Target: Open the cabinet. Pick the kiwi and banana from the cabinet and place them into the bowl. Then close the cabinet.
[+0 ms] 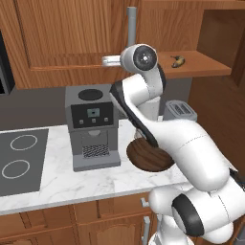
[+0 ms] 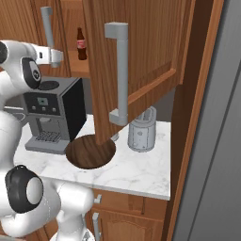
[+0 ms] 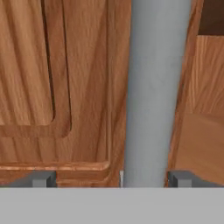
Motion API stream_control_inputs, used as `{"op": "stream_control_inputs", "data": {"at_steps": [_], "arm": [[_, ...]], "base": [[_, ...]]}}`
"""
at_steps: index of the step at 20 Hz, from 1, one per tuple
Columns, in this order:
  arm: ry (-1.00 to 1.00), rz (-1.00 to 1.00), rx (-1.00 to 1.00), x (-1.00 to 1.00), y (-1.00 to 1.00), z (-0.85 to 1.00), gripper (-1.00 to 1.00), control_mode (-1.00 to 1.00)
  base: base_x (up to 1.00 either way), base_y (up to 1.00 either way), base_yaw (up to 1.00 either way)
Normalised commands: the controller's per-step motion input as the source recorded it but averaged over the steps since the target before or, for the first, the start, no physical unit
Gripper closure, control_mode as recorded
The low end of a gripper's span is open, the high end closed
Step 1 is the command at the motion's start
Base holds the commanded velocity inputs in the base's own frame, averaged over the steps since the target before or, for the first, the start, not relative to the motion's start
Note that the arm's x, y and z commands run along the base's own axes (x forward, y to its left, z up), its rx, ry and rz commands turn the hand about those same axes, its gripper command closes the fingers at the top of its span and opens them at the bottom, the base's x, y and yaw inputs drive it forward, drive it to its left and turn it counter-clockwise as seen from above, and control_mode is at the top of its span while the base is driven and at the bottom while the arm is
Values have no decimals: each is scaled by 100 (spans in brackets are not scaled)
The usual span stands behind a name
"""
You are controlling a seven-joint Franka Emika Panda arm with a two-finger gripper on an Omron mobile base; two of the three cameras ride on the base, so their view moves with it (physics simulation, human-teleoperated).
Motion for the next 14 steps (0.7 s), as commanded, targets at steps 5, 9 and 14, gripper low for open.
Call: {"op": "stream_control_inputs", "data": {"at_steps": [5,9,14], "arm": [[0,0,0,89,15,-2,-100,-100],[0,0,0,91,18,-25,-100,-100],[0,0,0,48,10,-22,100,-100]], "base": [[0,0,0],[0,0,0],[0,0,0]]}}
